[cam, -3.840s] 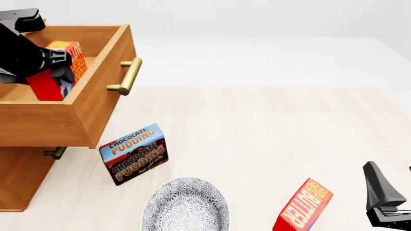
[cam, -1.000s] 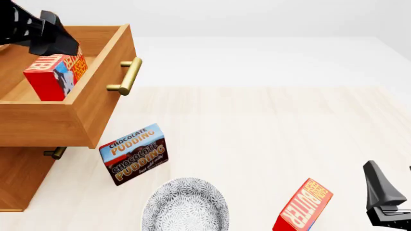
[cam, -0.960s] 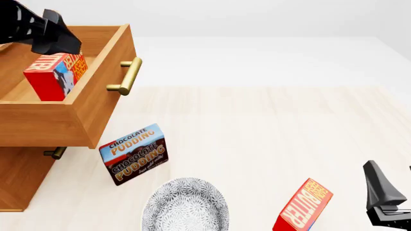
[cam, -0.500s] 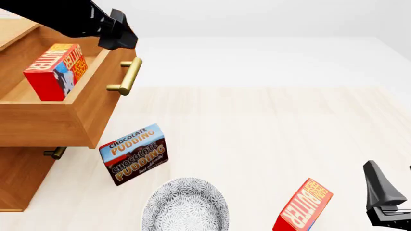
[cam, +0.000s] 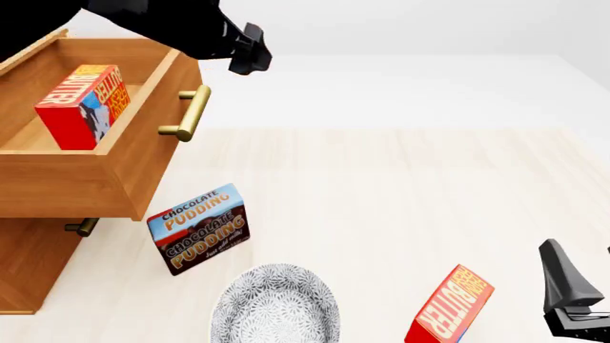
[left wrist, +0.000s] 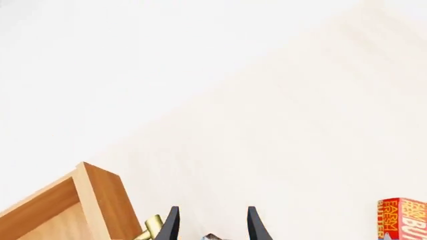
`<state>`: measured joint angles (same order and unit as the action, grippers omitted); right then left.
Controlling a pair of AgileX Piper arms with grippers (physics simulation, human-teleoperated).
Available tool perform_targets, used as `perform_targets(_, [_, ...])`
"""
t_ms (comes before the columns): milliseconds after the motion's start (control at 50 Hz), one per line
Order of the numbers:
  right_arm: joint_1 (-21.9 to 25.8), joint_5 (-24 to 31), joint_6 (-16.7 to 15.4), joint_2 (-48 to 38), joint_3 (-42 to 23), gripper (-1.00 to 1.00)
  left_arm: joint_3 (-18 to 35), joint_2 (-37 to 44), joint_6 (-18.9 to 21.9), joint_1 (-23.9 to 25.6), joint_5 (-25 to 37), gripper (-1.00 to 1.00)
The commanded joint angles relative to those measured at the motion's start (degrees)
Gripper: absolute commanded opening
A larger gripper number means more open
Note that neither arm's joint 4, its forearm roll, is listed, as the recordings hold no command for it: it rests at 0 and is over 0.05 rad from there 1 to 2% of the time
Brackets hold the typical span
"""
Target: Put the butter at the front in the top drawer of the cabinet and close it.
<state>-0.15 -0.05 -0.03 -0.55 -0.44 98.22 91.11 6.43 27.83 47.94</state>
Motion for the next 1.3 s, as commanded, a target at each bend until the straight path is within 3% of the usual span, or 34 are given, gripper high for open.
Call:
perform_targets(20, [0.00, -0.05, 0.00, -0.03, 0.01, 1.00, 4.21, 7.45, -1.20, 2.28, -3.60, 1.00])
perform_targets(180, [0.00, -0.34, 0.01, -0.35, -0.01, 1.00, 5.35, 12.17, -3.38, 3.22, -5.04, 1.00])
perform_targets(540, [0.00, -0.96, 0.00, -0.90, 0.06, 1.00, -3.61, 15.26, -9.33, 2.39, -12.63, 1.00])
perform_targets(1300, [0.00, -1.14, -0.01, -1.04, 0.08, 1.00, -8.57, 18.07, -13.59, -0.27, -17.42, 1.00])
